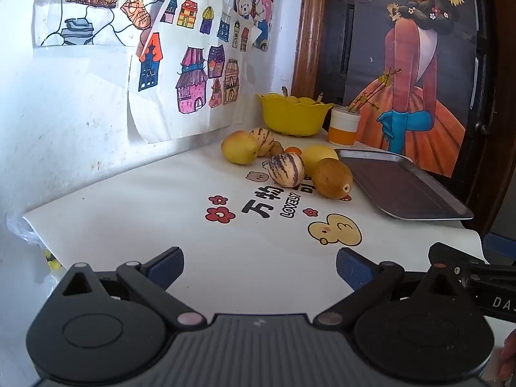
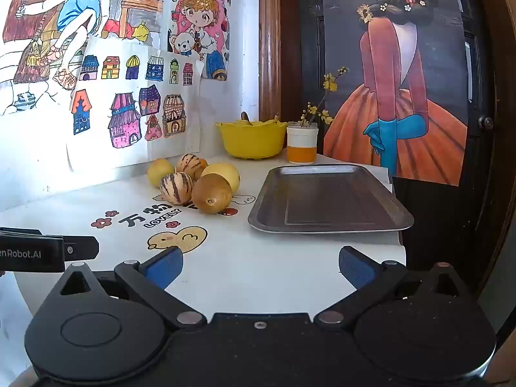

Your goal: Organize fruits

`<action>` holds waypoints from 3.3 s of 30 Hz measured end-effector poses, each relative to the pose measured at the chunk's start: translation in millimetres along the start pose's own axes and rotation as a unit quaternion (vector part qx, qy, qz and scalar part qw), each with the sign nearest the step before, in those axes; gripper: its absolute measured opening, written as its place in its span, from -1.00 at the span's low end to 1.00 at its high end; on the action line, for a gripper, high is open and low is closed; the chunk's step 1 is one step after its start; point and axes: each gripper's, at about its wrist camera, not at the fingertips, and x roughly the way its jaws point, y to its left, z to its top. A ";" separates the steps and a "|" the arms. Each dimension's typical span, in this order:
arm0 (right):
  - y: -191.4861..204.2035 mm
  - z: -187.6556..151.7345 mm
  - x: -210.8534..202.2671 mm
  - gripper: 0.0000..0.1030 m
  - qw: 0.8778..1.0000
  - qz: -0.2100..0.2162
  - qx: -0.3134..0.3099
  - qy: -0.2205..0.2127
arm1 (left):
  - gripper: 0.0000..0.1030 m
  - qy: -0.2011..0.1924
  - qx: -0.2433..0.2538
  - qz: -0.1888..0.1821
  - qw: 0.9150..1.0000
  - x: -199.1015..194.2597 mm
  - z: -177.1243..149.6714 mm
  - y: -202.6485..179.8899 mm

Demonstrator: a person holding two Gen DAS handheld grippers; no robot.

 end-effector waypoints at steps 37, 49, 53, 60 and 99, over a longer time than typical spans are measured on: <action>0.6 -1.4 0.1 0.99 1.000 0.000 -0.001 0.001 | 0.99 0.010 0.002 -0.001 1.000 2.3 -5.0 0.1; 0.3 -2.1 0.3 0.99 1.000 -0.001 -0.002 0.002 | 0.99 0.011 0.001 0.000 1.000 1.5 -7.1 -0.6; 0.5 -2.1 0.5 0.99 1.000 -0.001 -0.002 0.002 | 0.99 0.013 0.000 0.000 1.000 1.3 -9.7 -1.0; 0.6 -2.1 0.8 0.99 1.000 -0.001 -0.002 0.002 | 0.99 0.014 0.000 0.000 1.000 0.7 -10.9 -1.7; 6.4 158.4 46.5 0.99 0.974 0.176 -0.139 0.039 | 0.99 0.026 0.020 -0.005 0.999 47.2 107.2 25.6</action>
